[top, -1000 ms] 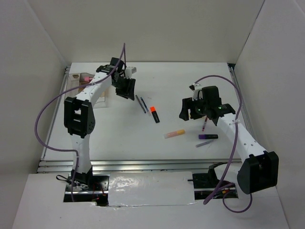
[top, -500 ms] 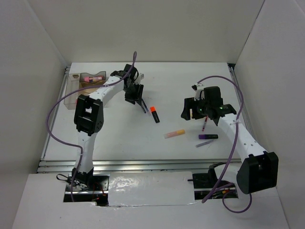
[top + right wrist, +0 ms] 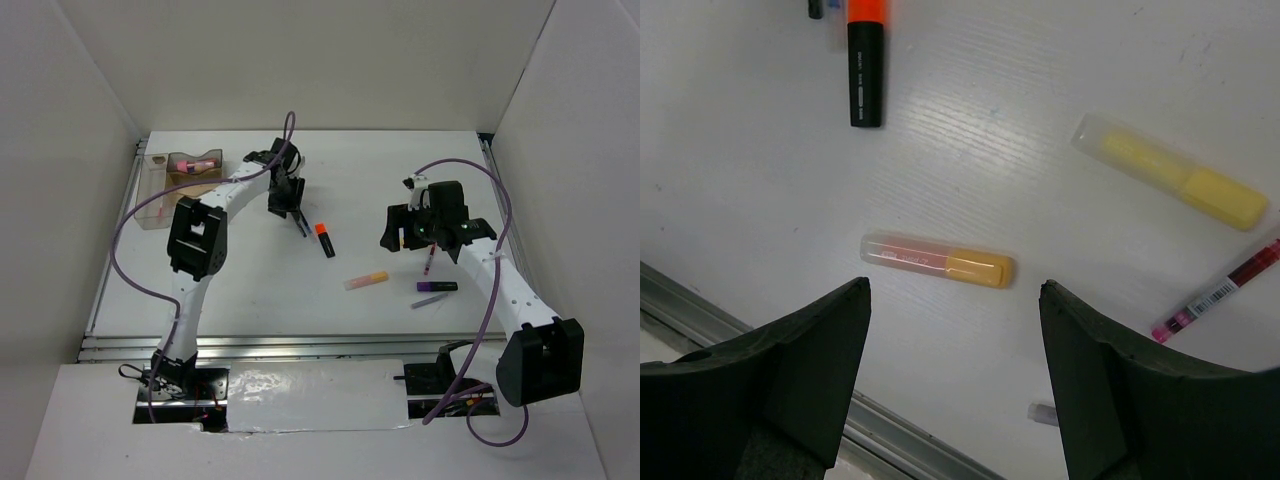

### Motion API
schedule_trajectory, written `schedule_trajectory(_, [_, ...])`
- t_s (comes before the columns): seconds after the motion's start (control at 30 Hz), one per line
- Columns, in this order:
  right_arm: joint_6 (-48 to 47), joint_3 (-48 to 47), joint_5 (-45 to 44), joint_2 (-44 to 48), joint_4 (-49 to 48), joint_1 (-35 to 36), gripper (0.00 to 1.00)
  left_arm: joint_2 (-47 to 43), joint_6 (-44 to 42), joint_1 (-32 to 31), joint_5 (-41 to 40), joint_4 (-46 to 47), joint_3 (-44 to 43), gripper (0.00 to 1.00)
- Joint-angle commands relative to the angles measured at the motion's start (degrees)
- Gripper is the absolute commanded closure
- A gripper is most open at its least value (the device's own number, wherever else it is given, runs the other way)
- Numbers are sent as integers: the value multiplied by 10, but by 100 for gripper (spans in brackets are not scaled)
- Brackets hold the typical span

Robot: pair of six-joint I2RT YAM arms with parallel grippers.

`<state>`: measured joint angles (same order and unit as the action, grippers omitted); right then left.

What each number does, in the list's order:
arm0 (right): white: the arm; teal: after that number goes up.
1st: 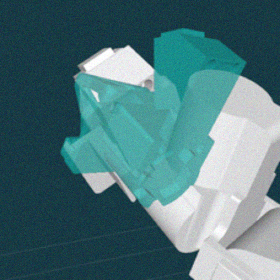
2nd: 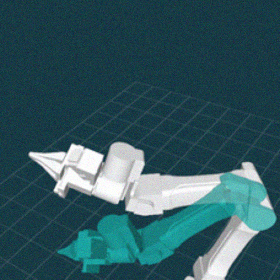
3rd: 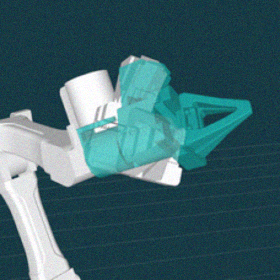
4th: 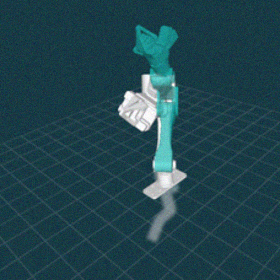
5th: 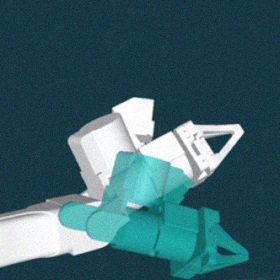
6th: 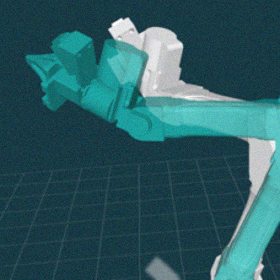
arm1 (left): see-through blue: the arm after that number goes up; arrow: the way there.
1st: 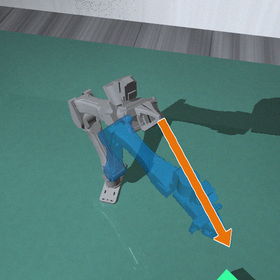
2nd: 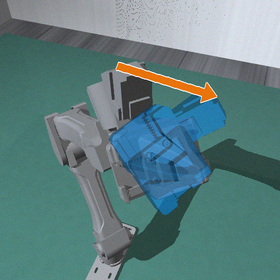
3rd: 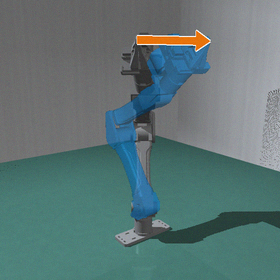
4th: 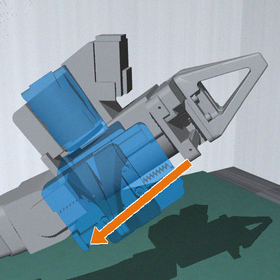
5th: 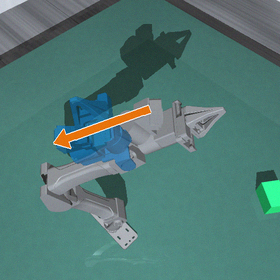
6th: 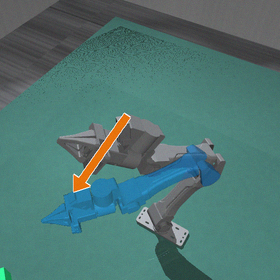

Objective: Sort the stationery into containers
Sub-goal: Pick up the pen from the center of the board.

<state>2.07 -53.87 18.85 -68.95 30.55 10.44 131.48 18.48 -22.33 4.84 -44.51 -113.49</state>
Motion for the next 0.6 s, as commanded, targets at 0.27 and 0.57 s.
schedule_trajectory(0.27, [3,1,10,4,-18,-7,25,38,8,-4,-29,5,-39,47])
schedule_trajectory(0.57, [3,3,10,2,-20,-9,25,55,10,-2,-28,3,-52,46])
